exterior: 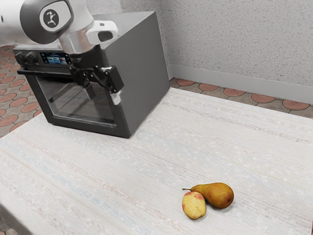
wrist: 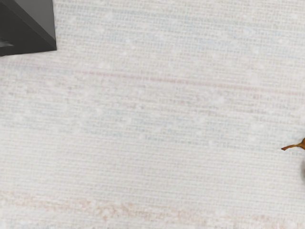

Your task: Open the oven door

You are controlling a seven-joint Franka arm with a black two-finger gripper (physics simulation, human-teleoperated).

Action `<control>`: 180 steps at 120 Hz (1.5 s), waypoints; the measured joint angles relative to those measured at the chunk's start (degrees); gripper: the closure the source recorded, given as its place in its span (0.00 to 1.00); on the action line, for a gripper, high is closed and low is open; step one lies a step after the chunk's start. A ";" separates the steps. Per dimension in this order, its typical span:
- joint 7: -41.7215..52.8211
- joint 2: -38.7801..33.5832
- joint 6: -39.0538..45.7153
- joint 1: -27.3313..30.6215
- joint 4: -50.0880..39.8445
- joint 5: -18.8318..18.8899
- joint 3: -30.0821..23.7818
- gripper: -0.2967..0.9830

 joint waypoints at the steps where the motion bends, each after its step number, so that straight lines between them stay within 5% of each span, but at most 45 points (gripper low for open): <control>1: 0.07 0.00 -0.09 0.04 0.02 -0.01 0.01 0.23; 18: 1.18 0.02 -1.20 -1.41 0.14 -0.50 0.21 0.23; 26: 4.69 -8.33 -1.58 -3.13 4.03 -0.89 0.53 0.23; 34: 12.39 -15.10 -2.77 -3.20 4.79 3.85 3.61 0.24; 49: 27.89 -29.52 12.12 -1.06 -21.56 15.73 11.11 0.23; 62: 39.94 -28.18 26.83 -1.08 -27.63 21.96 15.69 0.23; 76: 51.50 -25.02 38.28 -2.59 -28.46 24.28 19.14 0.23; 120: 76.90 -21.04 53.65 -6.89 -30.17 23.82 26.59 0.23; 155: 88.52 -7.29 60.40 -6.52 -25.02 16.59 27.79 0.23; 180: 92.48 -4.88 63.98 -6.27 -25.05 11.18 27.82 0.23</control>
